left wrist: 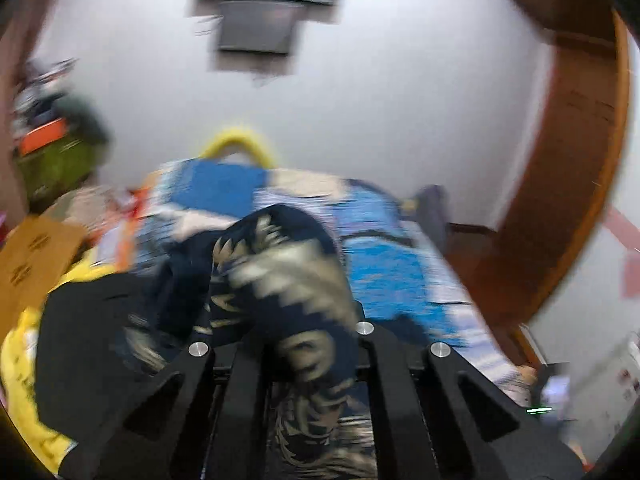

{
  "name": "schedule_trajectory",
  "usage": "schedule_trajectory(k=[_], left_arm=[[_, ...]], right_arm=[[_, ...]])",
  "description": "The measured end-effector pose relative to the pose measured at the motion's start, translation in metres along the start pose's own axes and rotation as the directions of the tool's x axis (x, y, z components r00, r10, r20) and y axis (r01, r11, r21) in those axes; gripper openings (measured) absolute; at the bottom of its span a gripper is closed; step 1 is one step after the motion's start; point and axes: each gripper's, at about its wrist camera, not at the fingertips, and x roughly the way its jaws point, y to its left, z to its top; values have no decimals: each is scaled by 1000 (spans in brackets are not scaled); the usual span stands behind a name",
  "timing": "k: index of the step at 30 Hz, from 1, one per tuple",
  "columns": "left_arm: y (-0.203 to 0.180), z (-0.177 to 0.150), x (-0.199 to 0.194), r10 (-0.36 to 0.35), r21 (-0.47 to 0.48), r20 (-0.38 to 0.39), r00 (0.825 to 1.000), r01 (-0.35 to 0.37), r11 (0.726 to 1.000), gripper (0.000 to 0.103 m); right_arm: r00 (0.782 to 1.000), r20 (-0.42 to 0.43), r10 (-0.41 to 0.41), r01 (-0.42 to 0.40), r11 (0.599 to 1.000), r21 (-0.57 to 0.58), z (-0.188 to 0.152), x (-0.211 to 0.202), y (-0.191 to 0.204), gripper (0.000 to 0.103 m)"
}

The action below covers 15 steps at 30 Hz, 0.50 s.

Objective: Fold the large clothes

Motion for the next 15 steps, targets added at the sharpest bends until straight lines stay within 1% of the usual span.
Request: schedule_trajectory(k=[2,4,6,8,10,11,12,13,14,15], left_arm=[[-33,-1,9,-83,40,-37,996,85,996,4],[-62,-10,22,-122,83,-89,988,130,988,4],[-85,-27,41,-149,111,-168,975,168,979,4],[-94,-50,61,-186,95,-263,947,218,971,4],[-96,-74,78,-222,58,-350,910,257,965,4],[-97,-89,88,-237,52,-404,883,281,958,4],[-97,-105,98,-240,46,-455,858,291,955,4],[-97,-119,106,-230,49,-499,835,292,955,4],[-96,-129,112,-215,63,-527,823,290,955,4],[-96,-137,115,-196,87,-543,817,287,954,4]], right_arm=[[1000,6,-5,5,1000,-7,0,2,2,67],[1000,20,5,-4,999,-37,1,-7,2,67],[999,48,0,1,1000,-24,-2,-20,-7,67],[997,76,-21,22,1000,0,-10,-35,-21,67],[994,91,-61,60,998,13,-19,-50,-40,67],[993,93,-77,76,997,20,-23,-53,-45,67],[991,85,-107,104,994,33,-29,-57,-57,67],[989,75,-125,122,992,42,-33,-59,-64,67],[988,63,-141,137,989,54,-36,-60,-72,67],[987,55,-152,148,986,69,-40,-61,-79,67]])
